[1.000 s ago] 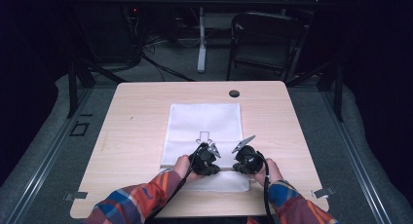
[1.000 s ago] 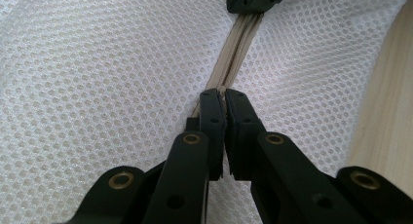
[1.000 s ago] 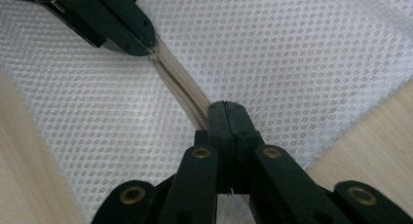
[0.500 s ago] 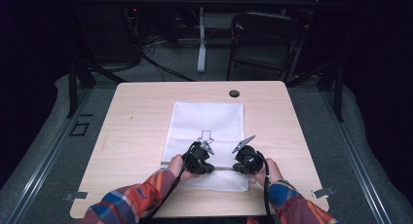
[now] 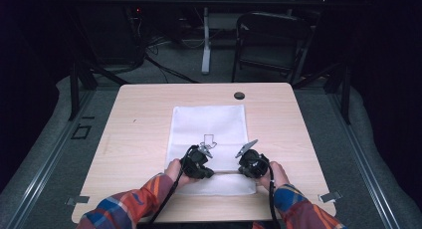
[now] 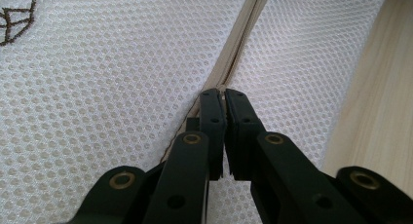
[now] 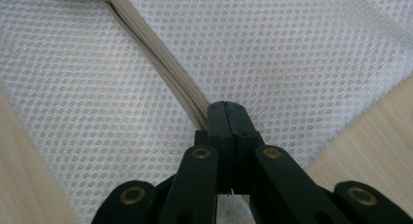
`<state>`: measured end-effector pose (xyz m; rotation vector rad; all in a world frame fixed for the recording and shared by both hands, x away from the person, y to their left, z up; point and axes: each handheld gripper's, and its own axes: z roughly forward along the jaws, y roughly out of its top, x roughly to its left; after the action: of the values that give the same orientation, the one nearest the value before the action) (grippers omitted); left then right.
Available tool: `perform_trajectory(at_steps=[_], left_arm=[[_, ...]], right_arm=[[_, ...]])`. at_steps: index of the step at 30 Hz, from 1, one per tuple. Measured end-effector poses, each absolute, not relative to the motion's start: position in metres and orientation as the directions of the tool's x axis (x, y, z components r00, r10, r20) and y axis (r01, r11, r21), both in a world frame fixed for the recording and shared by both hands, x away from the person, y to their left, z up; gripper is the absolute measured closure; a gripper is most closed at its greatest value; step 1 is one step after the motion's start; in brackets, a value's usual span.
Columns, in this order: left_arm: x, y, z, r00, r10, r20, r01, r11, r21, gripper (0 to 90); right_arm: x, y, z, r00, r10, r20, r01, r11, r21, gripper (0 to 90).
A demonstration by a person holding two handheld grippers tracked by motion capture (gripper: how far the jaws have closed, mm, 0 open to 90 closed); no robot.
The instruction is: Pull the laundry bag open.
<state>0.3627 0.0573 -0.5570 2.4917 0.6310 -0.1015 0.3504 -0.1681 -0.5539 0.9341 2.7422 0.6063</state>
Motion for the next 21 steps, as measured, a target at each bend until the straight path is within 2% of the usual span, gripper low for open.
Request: perform_trajectory(at_steps=[12, 21], left_arm=[[0.3626, 0.0599, -0.5551, 0.88, 0.425, -0.211, 0.47, -0.719, 0.512, 86.9], [0.3621, 0.0643, -0.5522, 0.875, 0.435, -0.211, 0.478, -0.711, 0.516, 86.9]], right_arm=[[0.3543, -0.1714, -0.5541, -0.774, 0.633, 0.014, 0.574, 0.693, 0.437, 90.0], [0.356, -0.17, -0.553, -0.783, 0.622, 0.009, 0.568, 0.709, 0.419, 90.0]])
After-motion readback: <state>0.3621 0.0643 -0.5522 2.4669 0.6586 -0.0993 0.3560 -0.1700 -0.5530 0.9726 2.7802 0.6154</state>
